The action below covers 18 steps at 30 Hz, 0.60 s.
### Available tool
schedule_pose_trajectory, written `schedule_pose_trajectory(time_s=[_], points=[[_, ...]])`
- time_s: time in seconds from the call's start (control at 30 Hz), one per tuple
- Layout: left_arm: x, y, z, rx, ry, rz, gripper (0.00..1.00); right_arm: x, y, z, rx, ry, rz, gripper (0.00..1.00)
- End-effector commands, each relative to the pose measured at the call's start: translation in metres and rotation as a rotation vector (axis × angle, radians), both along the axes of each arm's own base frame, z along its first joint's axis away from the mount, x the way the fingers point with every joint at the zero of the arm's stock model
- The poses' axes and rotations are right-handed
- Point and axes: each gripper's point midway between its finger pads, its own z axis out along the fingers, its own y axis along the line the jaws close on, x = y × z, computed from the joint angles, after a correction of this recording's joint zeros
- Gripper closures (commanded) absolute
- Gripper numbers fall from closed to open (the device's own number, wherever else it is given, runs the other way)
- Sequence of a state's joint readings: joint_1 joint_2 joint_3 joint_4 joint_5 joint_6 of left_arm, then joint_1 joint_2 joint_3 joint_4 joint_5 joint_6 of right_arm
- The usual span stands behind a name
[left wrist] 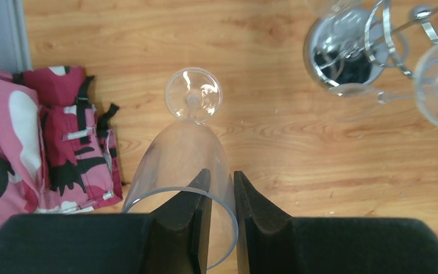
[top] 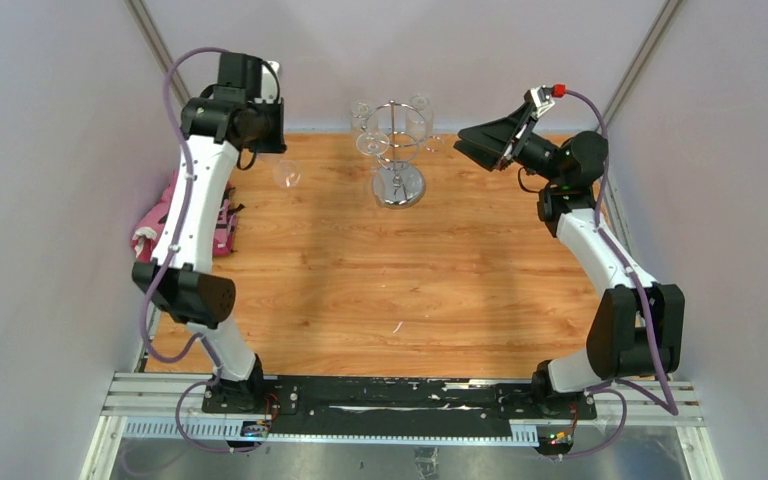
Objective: Take the wine glass off the wine glass rack
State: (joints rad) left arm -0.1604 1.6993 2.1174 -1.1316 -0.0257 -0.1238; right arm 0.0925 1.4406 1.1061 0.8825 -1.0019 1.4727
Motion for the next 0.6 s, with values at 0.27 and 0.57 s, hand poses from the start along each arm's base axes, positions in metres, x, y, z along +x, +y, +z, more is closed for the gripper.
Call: schedule_pose_trajectory(time_s=[0.27,0.57], points=[[0.064,0.015,-0.065,0.023,0.152,0.027,1.0,0.011,-0.006,-0.017,-0.065,0.004,0.001,0.24],[0.091,0.027,-0.099,0.013,0.202,0.034,1.0,0.025,-0.008,-0.026,-0.071,0.026,-0.014,0.24]])
